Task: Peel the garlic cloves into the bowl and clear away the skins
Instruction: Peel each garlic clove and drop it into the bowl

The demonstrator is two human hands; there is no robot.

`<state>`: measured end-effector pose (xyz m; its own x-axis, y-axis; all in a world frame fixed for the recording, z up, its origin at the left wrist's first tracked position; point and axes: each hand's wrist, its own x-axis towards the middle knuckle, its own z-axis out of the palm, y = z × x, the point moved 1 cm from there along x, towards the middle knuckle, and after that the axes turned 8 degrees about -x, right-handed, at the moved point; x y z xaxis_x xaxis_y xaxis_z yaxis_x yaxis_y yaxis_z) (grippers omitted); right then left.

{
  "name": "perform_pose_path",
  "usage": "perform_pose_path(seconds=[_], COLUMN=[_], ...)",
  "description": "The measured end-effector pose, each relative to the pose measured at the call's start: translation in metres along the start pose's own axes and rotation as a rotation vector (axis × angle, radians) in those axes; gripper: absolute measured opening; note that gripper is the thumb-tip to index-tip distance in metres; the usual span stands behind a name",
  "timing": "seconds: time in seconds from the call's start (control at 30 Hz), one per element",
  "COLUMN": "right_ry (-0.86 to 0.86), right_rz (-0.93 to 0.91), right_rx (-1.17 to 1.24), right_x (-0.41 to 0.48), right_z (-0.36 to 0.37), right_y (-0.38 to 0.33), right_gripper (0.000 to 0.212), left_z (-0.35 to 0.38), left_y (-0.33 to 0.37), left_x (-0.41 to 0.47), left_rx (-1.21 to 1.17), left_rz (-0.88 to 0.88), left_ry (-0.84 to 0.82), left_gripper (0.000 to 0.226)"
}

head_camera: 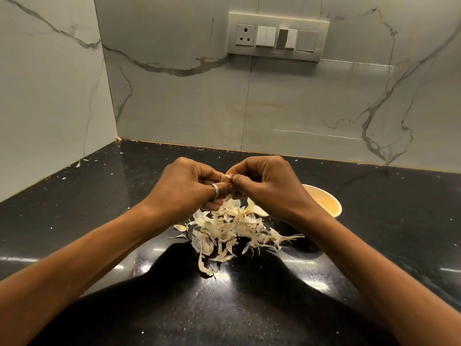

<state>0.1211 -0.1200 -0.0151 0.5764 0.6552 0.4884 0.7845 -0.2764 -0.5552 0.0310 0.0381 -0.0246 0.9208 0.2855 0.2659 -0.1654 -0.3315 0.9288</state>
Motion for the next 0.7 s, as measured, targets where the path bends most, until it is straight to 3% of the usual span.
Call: perform_pose_path(seconds=[0.33, 0.7], right_ry=[0.026, -0.003], right_rz=[-0.14, -0.305], right_rx=[-0.133, -0.383], right_x=[-0.0024, -0.0052], right_z=[-0.0011, 0.0039], right_y=[0.0014, -0.0014], right_gripper=[0.01, 0.014], left_z=[-0.002, -0.0017], left_y=[-0.0014, -0.0018], left_x=[0.0016, -0.0003], left_rx=[-0.004, 0.253], left_rz=[-0.014, 0.046], left_ry=[-0.049, -0.182], left_gripper=[0.01, 0.031])
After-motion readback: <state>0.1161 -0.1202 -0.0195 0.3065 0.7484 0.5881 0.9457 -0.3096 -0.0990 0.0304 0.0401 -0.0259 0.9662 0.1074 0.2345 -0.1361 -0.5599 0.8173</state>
